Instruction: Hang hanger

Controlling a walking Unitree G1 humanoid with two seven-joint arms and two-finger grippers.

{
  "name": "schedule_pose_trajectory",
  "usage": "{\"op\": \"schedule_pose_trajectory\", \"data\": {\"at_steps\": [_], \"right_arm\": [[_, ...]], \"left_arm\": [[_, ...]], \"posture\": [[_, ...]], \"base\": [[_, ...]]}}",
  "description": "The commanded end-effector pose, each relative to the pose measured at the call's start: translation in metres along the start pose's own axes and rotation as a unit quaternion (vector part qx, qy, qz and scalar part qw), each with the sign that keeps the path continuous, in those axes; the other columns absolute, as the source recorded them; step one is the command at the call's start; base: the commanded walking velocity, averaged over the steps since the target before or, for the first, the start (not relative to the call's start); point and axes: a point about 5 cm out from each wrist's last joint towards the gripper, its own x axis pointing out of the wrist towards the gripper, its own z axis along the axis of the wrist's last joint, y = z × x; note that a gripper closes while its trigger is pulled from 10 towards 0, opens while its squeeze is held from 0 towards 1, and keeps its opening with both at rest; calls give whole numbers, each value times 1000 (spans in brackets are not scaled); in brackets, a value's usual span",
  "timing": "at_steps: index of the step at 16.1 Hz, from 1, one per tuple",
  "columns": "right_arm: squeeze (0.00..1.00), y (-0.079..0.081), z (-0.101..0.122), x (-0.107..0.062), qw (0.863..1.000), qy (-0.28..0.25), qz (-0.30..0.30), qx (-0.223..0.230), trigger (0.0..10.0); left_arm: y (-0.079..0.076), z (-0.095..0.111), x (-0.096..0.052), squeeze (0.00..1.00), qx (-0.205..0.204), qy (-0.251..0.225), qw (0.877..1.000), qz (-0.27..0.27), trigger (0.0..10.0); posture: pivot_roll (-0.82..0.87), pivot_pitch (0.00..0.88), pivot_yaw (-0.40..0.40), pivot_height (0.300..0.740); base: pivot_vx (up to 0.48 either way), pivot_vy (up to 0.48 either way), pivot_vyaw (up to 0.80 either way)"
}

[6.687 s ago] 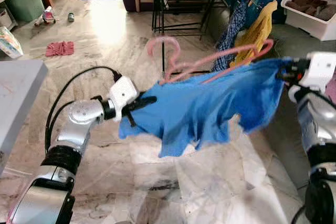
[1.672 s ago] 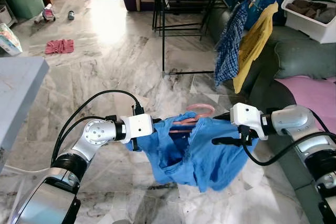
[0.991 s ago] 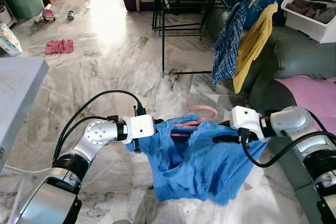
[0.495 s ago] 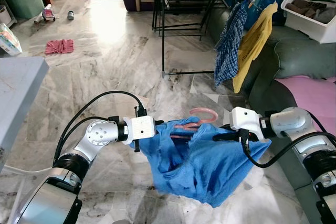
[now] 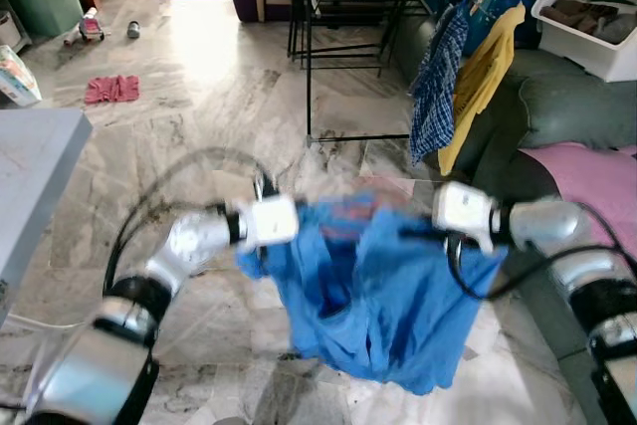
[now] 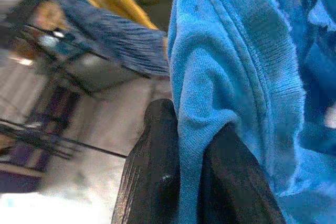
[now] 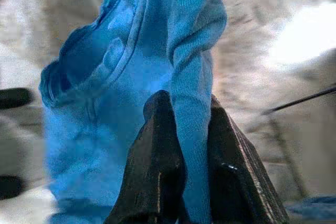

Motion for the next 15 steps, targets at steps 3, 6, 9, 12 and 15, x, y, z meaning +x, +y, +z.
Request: {"op": "schedule_pose_trajectory", "data": {"at_steps": [3,6,9,12,15], "right_arm": [[0,-16,6,-4,996,2,-78,-36,0],[0,-15,4,-4,996,4,-84,-38,0],[0,-15,1,-4,995,11,-90,-46,0],[0,-12,0,-2,995,10,-81,-50,0],[0,-12,0,-2,995,11,-80,-50,0]], "left_arm": [[27,-2,-2,0,-11,26,995,98,0],[25,-1,2,0,-1,28,994,105,275],[27,0,4,0,5,34,992,119,2863],[30,2,6,608,12,32,991,129,10000],[31,2,5,1000,28,33,989,139,10000]], "posture": [[33,56,-63,740],[33,59,-61,740],[34,63,-60,740],[35,67,-59,740],[35,70,-57,740]], "base": [[0,0,0],[0,0,0],[0,0,0],[0,0,0],[0,0,0]]}}
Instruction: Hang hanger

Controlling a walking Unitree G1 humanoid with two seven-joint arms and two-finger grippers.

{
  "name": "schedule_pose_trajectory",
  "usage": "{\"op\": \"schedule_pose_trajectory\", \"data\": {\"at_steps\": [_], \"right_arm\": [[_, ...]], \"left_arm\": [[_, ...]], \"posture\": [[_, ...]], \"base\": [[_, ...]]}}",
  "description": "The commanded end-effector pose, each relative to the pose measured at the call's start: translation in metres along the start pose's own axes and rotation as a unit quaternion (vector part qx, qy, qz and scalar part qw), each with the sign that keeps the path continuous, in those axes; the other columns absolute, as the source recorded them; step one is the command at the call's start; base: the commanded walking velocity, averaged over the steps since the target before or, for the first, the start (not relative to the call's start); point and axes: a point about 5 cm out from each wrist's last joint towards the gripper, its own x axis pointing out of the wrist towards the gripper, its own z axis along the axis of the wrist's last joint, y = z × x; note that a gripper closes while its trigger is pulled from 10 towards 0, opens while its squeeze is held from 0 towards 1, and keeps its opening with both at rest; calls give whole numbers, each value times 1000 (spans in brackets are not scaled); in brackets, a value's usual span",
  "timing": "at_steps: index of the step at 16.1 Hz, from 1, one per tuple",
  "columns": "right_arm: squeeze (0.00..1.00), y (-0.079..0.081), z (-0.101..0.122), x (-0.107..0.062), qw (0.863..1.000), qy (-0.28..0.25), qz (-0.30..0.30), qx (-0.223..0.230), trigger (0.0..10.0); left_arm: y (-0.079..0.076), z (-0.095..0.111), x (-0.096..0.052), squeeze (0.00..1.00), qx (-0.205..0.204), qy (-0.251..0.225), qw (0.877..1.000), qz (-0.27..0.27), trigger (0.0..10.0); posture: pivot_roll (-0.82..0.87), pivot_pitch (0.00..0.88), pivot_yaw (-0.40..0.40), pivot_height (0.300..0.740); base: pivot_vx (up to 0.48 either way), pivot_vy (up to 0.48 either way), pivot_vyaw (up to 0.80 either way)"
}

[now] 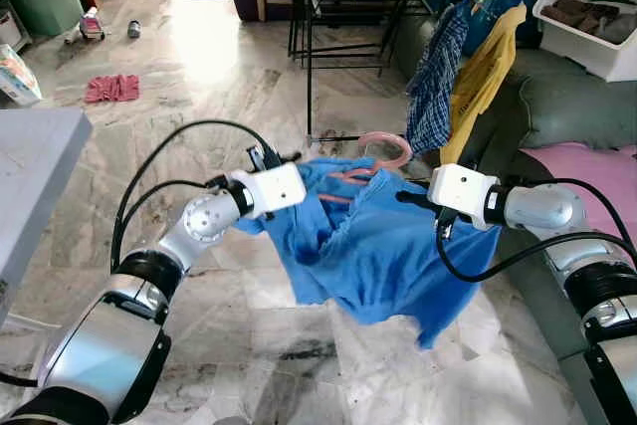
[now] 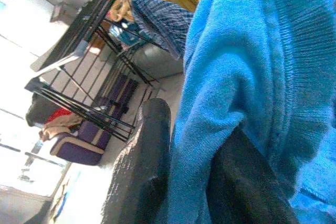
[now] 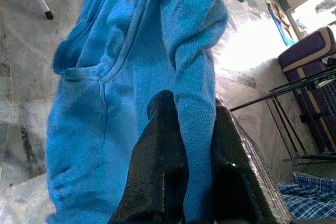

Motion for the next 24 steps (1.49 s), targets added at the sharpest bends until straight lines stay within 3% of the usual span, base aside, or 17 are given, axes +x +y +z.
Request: {"op": "schedule_pose_trajectory", "data": {"at_steps": [1,6,11,12,13,15,17,18,19,21,22,23,24], "right_arm": [[0,-1,-6,-6,1000,14,1,5,0],[0,6,-8,-4,1000,13,15,9,0],[0,14,-20,-4,998,48,9,31,0],[0,17,-26,-4,996,55,-15,61,0],[0,18,-28,-4,995,57,-28,78,0],[0,31,-38,-3,986,64,-69,139,0],[0,40,-46,-5,975,75,-106,182,0],[0,40,-46,-5,975,75,-106,182,0],[0,46,-54,-8,947,76,-184,252,0],[0,49,-57,-11,925,71,-241,287,0],[0,49,-57,-11,925,71,-241,287,0],[0,54,-55,-18,895,52,-314,311,0],[0,58,-53,-21,878,41,-347,327,0]], "left_arm": [[10,-4,-3,1000,15,9,1000,18,10000],[-6,-7,-11,1000,9,-12,999,-44,10000],[-3,-8,-15,1000,-101,-28,994,-2,10000],[-2,-13,-18,1000,-181,-26,982,44,10000],[-2,-16,-21,1000,-217,-24,974,69,10000],[-16,-29,-40,1000,-325,-19,935,140,10000],[-38,-31,-57,1000,-370,-18,914,165,10000],[-38,-31,-57,1000,-370,-18,914,165,10000],[-67,-28,-77,1000,-413,-5,890,194,10000],[-75,-30,-85,1000,-407,21,885,224,10000],[-75,-30,-85,1000,-407,21,885,224,10000],[-77,-37,-95,1000,-414,45,871,260,10000],[-77,-40,-99,1000,-418,52,865,272,10000]], "posture": [[34,72,-57,740],[35,69,-58,740],[30,61,-65,740],[31,61,-65,740],[31,60,-64,740],[27,59,-58,740],[25,63,-56,740],[25,63,-56,740],[36,65,-57,740],[38,62,-61,740],[38,62,-61,740],[33,48,-57,740],[30,46,-56,740]], "base": [[0,0,0],[0,0,0],[0,0,0],[0,0,0],[0,0,0],[0,0,0],[0,0,0],[0,0,0],[0,0,0],[0,0,0],[0,0,0],[0,0,0],[0,0,0]]}}
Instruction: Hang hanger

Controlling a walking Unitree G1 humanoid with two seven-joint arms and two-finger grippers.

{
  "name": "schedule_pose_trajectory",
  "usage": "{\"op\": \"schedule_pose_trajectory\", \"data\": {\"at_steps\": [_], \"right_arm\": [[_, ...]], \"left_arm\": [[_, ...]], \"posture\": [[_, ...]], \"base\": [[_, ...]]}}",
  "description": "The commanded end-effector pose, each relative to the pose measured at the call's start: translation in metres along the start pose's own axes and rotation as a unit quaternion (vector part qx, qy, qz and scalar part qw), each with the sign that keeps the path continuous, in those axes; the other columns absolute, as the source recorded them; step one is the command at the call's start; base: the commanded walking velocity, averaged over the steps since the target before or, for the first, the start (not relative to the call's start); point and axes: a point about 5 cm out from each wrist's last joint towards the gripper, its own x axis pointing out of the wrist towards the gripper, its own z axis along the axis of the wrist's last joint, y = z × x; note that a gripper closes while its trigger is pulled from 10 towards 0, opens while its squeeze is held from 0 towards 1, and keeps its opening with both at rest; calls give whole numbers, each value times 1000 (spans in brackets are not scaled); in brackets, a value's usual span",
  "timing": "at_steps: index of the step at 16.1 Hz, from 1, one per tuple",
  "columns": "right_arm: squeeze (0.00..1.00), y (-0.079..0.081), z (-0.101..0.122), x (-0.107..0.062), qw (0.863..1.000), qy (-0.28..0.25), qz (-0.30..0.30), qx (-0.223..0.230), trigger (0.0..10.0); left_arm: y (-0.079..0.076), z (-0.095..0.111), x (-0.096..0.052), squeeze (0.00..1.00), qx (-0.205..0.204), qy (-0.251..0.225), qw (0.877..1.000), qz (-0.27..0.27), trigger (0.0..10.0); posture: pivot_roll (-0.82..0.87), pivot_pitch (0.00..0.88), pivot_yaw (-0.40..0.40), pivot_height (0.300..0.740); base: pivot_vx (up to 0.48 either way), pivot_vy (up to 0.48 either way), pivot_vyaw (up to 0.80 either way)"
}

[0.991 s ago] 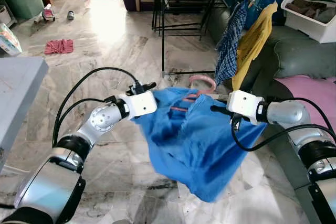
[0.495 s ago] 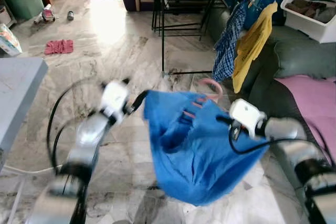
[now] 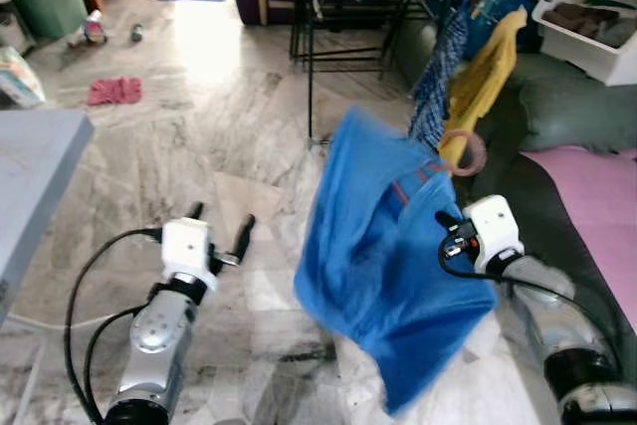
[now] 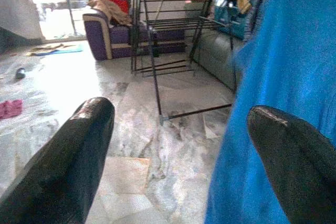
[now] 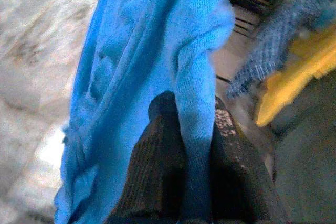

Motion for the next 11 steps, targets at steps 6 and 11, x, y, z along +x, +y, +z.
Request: {"op": "schedule_pose_trajectory", "data": {"at_steps": [6,11], "right_arm": [[0,3,10,-17,982,-16,-150,113,10000],[0,25,-8,-28,973,69,-156,153,10000]], "left_arm": [[0,11,5,0,-19,23,999,16,10000],[-1,14,13,0,-10,18,1000,23,10000]], "posture": [[5,48,-42,740],[3,48,-41,740]], "base": [[0,0,0],[0,0,0]]}}
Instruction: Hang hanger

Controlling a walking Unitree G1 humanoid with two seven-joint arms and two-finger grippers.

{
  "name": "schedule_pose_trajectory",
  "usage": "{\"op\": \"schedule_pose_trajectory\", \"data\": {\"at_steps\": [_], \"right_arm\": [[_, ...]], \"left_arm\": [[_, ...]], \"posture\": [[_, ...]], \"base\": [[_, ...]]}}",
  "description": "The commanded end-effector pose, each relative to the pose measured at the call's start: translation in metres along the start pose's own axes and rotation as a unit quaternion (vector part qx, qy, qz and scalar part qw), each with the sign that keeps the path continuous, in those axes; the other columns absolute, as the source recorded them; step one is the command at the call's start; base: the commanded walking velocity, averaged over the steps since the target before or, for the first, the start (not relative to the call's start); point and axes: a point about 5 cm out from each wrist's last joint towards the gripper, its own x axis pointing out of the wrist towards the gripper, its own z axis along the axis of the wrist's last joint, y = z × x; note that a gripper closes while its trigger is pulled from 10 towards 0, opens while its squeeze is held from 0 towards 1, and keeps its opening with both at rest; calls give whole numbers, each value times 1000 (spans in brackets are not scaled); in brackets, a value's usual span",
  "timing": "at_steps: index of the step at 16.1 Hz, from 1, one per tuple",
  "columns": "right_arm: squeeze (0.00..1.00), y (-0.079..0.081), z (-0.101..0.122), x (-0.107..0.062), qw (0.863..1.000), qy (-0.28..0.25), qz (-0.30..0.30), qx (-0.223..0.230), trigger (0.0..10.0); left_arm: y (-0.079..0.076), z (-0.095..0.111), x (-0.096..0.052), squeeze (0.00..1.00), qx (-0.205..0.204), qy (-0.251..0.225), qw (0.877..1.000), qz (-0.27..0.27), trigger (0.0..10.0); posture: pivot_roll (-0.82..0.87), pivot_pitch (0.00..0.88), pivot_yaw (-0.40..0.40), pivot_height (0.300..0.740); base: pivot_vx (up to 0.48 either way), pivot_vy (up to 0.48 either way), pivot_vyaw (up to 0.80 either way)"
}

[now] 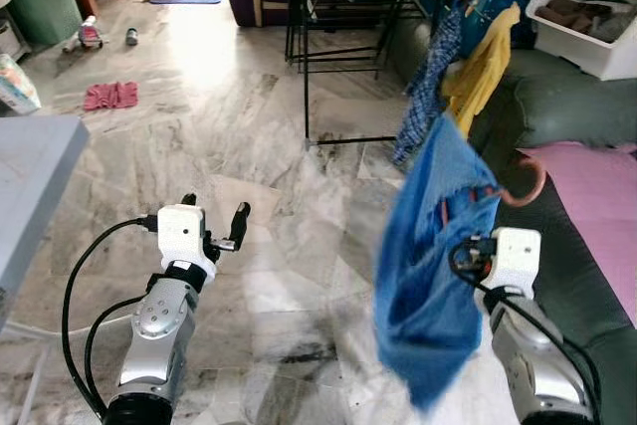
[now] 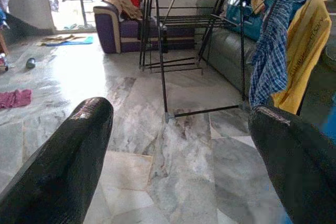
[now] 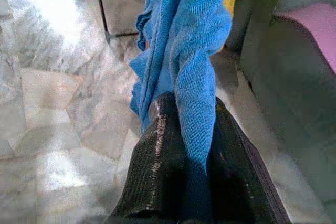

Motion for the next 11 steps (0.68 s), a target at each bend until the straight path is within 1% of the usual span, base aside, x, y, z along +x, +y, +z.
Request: {"op": "schedule_pose_trajectory", "data": {"at_steps": [1,2,3,4,5,7,8,9,10,11], "right_arm": [[0,6,5,-2,1000,-3,10,-2,10000],[0,8,3,-4,1000,3,12,-1,10000],[0,8,3,-4,1000,3,11,-1,10000],[0,13,6,-7,1000,6,12,-1,10000],[0,13,7,-8,1000,5,11,0,10000],[0,12,10,-9,1000,1,5,1,10000],[0,11,10,-8,1000,0,1,1,10000],[0,10,10,-7,1000,-3,-1,-2,10000],[0,10,12,-6,1000,-3,-6,4,10000],[0,10,13,-4,1000,-2,-7,7,10000]], "left_arm": [[0,5,6,0,20,0,1000,-12,10000],[1,10,8,0,39,-4,999,-17,10000],[2,11,8,0,46,-6,999,-16,10000],[17,14,4,0,94,8,996,-3,10000],[19,15,0,0,107,10,994,-11,10000],[26,10,-9,0,97,34,995,8,10000],[28,7,-13,0,91,38,995,26,10000],[29,2,-19,0,75,42,995,57,10000],[27,-3,-28,0,67,40,992,101,10000],[27,-5,-30,0,60,45,990,118,10000]], "posture": [[9,48,-46,740],[18,49,-49,740],[18,49,-49,740],[28,54,-47,740],[31,55,-42,740],[36,60,-22,740],[32,57,-14,740],[31,48,-9,740],[31,21,-6,740],[33,13,-5,740]], "base": [[0,0,0],[0,0,0],[0,0,0],[0,0,0],[266,0,-438],[281,0,-497],[289,0,-581],[304,0,-587],[337,0,-587],[334,0,-594]]}}
